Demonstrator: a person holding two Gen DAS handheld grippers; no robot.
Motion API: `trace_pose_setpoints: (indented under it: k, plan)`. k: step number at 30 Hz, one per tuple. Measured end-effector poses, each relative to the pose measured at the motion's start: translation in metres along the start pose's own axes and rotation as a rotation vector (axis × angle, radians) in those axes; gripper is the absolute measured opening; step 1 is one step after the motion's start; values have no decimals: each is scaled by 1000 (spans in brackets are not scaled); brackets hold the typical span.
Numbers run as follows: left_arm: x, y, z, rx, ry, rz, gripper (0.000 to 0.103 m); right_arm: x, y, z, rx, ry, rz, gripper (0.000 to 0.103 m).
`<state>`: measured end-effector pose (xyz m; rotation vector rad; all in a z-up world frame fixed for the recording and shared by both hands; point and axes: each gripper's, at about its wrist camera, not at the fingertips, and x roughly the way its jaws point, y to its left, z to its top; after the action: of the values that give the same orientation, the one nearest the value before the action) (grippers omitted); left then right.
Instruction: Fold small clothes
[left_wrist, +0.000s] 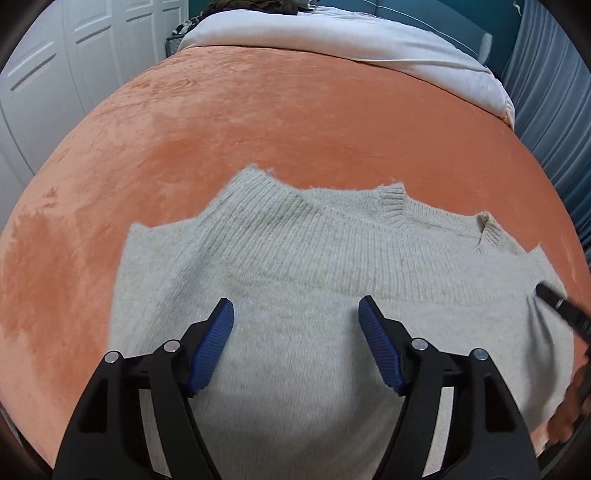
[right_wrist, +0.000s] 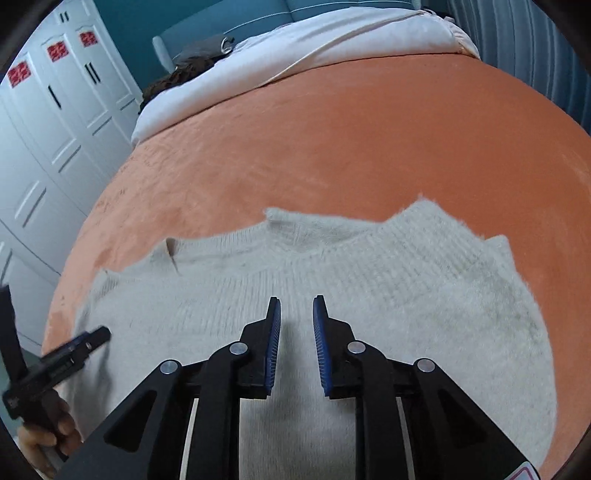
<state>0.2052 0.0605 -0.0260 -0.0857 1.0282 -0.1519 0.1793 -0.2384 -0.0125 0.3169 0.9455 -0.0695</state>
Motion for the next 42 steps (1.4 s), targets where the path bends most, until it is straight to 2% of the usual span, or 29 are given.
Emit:
trace_pose_setpoints:
  k: [1, 4, 5, 7, 8, 10, 13, 15, 17, 19, 22, 25, 26, 31, 37, 40, 42]
  plan:
    - [-2, 2, -3, -15, 3, -11, 68, 14, 4, -11, -38, 46, -27, 17]
    - [-13, 8, -19, -51, 10, -18, 68, 5, 15, -22, -73, 20, -66, 19]
    - [-18, 10, -23, -54, 5, -15, 68, -7, 19, -22, -48, 18, -24, 23]
    - [-31, 15, -36, -53, 1, 3, 68, -28, 24, -28, -1, -10, 75, 23]
    - [-35, 16, -42, -52, 0, 14, 68, -35, 32, -35, -22, -7, 95, 23]
    - [-42, 18, -57, -43, 14, 36, 68, -40, 51, -55, -92, 4, 95, 23]
    - [-47, 14, -75, -10, 24, 57, 68, -23, 63, -93, -144, 66, 69, 23]
    - [-52, 8, -84, 27, 20, 84, 68, -26, 66, -105, -147, 25, 44, 23]
    - [-57, 3, -89, 52, 17, 97, 68, -36, 70, -98, -112, 44, 52, 24]
    - [-61, 1, -93, 48, 18, 90, 68, -51, 76, -96, -84, 30, 128, 24]
    - [-64, 1, -96, 36, 19, 79, 68, -54, 86, -103, -141, 48, 106, 24]
    - [-65, 0, -99, 34, 21, 77, 68, -16, 74, -120, -131, 173, 86, 24]
    - [-65, 1, -101, 33, 23, 74, 68, -18, 71, -125, -114, 134, 100, 23]
    - [-63, 11, -112, 24, 39, 68, 68, -34, 75, -117, -87, 148, 97, 24]
    - [-63, 13, -116, 20, 35, 57, 68, -51, 74, -107, -60, 97, 125, 24]
    - [-66, 15, -114, 7, 35, 39, 68, -57, 66, -100, -48, 61, 106, 25]
    - [-70, 17, -110, -8, 30, 20, 68, -61, 56, -93, -42, 33, 77, 31]
